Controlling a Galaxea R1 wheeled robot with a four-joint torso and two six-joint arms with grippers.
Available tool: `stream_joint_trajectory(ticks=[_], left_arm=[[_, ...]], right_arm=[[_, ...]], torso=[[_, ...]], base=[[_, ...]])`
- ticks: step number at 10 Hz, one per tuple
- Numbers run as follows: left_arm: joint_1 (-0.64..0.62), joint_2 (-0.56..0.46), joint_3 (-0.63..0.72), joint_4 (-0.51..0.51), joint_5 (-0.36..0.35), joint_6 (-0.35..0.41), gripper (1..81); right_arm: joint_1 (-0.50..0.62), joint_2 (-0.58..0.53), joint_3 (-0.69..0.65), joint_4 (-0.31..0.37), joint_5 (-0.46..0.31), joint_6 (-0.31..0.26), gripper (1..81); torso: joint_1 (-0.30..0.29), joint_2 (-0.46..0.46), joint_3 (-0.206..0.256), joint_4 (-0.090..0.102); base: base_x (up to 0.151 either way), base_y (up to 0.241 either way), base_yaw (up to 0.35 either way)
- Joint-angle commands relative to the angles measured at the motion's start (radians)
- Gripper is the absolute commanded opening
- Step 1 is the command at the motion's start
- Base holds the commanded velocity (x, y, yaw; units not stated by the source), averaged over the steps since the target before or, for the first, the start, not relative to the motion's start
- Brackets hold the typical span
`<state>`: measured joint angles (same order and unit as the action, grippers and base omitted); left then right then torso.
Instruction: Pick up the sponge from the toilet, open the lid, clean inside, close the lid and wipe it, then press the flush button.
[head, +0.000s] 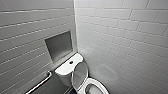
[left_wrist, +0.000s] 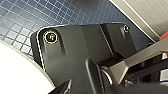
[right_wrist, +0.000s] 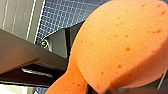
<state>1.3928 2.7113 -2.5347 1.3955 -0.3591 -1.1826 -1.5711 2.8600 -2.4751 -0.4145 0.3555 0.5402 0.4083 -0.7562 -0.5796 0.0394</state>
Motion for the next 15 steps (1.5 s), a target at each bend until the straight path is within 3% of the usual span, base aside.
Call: stream_joint_trajectory(ticks=[1,2,3,5,7,8,9,10,11,13,15], left_arm=[[-0.001,0.044,-0.127,0.020,0.017,0.001,81.1],[0.010,0.064,-0.160,0.020,0.017,0.001,81.1],[0.027,0.070,-0.167,0.017,0.017,-0.011,81.1],[0.061,0.125,-0.226,0.000,0.103,-0.029,81.1],[0.101,0.138,-0.256,0.002,0.111,-0.118,81.1],[0.117,0.142,-0.257,0.013,0.114,-0.120,81.1],[0.124,0.162,-0.259,0.013,0.195,-0.108,81.1],[0.127,0.209,-0.262,-0.001,0.319,-0.044,81.1],[0.127,0.242,-0.262,-0.071,0.405,0.080,81.1],[0.115,0.259,-0.262,-0.404,0.430,0.454,81.1],[0.099,0.262,-0.257,-0.901,0.427,1.005,81.1]], right_arm=[[0.005,-0.006,0.007,-0.018,-0.036,-0.002,1.0],[0.007,-0.003,0.007,-0.017,-0.036,-0.002,1.0],[0.009,-0.002,0.007,-0.017,-0.036,-0.002,1.0],[0.012,0.008,0.007,-0.017,-0.043,-0.002,1.0],[0.019,0.017,0.007,-0.018,-0.046,-0.002,1.0],[0.019,0.018,0.007,-0.020,-0.047,-0.002,1.0],[0.019,0.021,0.006,-0.018,-0.050,-0.003,1.0],[0.021,0.023,0.004,-0.018,-0.050,-0.002,1.0],[0.021,0.024,0.004,-0.017,-0.052,-0.002,1.0],[0.018,0.028,0.003,-0.017,-0.053,-0.002,1.0],[0.015,0.032,-0.011,-0.017,-0.053,-0.002,1.0]], torso=[[-0.062,0.097,0.096,0.000],[-0.020,0.031,0.132,0.000],[-0.043,0.065,0.067,0.000],[-0.059,0.087,0.092,0.000],[-0.061,0.091,0.093,0.000],[-0.062,0.091,0.093,0.000],[-0.062,0.091,0.093,0.000],[-0.062,0.091,0.093,0.000],[-0.062,0.091,0.093,0.000],[-0.063,0.091,0.093,0.000],[-0.063,0.091,0.093,0.000]], base=[[0.000,0.000,0.000],[0.000,0.000,0.000],[0.000,0.000,0.000],[0.000,0.000,0.000],[0.000,0.000,0.000],[0.000,0.000,0.000],[0.000,0.000,0.000],[0.000,0.000,0.000],[0.000,0.000,0.000],[0.000,0.000,0.000],[0.000,0.000,0.000]])
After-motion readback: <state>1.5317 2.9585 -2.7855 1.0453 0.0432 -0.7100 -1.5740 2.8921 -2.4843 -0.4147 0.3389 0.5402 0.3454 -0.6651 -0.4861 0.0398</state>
